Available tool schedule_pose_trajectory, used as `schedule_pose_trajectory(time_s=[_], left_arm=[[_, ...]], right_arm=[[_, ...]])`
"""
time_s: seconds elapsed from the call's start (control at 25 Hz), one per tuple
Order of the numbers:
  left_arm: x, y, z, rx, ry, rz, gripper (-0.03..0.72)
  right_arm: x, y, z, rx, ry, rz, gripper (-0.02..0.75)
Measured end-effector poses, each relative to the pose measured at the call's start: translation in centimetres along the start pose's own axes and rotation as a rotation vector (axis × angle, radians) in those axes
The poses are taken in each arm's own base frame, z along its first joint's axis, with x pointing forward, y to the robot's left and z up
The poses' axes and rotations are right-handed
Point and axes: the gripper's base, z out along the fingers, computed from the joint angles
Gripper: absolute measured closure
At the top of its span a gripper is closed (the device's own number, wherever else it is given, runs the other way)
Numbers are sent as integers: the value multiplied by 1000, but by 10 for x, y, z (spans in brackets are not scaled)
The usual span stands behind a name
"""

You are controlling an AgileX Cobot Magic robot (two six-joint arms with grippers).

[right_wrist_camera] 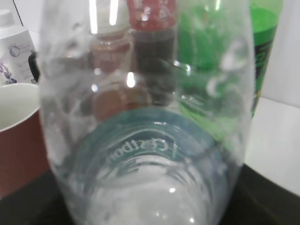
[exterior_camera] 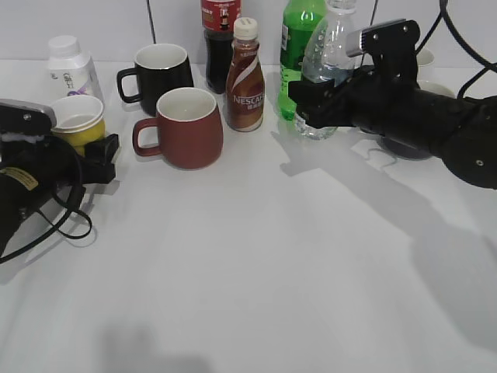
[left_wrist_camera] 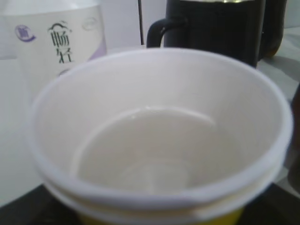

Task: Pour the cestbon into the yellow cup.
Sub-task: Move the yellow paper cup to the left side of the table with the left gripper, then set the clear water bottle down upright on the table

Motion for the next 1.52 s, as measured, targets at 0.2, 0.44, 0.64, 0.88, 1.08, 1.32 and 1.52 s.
schedule_pose_trajectory(time_s=[0.2,0.44,0.64,0.88,1.08,1.32,1.52], left_arm=[[-1,1,-10,-10,11,-5,90],[8,3,-23,-40,60,-20,90],[13,2,-33,-40,57,-19,90],[11,-1,-45,-3,55,-29,90],[0,-5,-53,43,30,-75,90],[-14,-11,-60,107,36,-89,94],[-31,-15,-68,167,15,-95,96]], right_arm=[[0,0,0,0,0,0,269],[0,0,0,2,-1,-4,269],[-1,-2,0,22,-8,-4,269],[8,-4,5,24,6,-19,269],[29,-7,11,19,42,-2,269],[48,-7,17,-5,28,8,269],[54,-7,19,-16,7,-18,269]])
